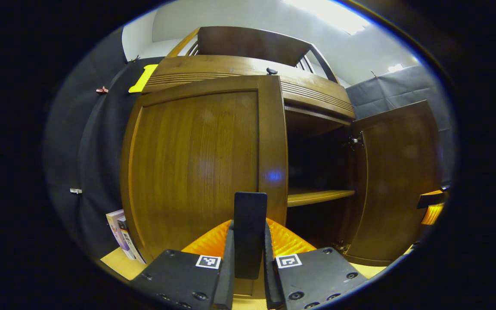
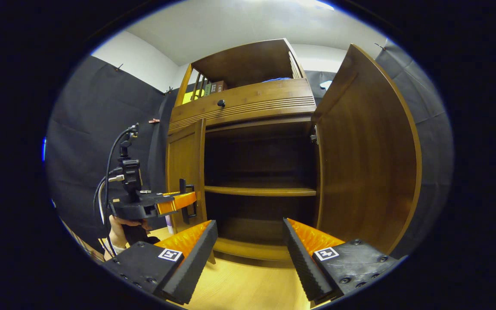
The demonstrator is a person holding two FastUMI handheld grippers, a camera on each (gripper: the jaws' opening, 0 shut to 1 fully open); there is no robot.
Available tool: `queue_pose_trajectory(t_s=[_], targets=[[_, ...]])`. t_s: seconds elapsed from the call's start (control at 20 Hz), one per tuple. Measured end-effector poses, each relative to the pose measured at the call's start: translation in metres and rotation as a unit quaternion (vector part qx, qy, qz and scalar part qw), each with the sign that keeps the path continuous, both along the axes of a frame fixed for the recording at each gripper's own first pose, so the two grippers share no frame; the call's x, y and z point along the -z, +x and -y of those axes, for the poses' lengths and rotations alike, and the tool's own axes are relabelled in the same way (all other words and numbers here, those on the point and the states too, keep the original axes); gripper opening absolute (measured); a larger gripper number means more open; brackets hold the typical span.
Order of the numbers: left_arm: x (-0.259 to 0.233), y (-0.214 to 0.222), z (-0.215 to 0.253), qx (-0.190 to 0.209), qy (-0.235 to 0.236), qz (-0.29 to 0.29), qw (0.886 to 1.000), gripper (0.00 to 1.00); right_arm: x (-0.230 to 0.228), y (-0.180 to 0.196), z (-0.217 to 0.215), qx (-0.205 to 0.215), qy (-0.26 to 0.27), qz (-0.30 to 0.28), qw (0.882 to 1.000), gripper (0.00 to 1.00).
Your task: Open the right door of the double-door shoe cabinet with the right hand, and open the left door with the left hand.
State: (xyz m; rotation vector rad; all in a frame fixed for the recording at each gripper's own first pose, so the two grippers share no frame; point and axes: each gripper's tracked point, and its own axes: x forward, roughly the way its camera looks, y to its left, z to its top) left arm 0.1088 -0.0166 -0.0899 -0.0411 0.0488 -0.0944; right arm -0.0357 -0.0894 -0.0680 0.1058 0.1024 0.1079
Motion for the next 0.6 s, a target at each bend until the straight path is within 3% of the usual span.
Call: queue_pose_trajectory(t_s=[0.6], targets=[[-0.010,-0.080,-0.046,-0.023,0.008,-0.002,1.000,0.31,-0.004,-0.008,-0.065,-0.059,-0.017,0.003,0.998,0.96]])
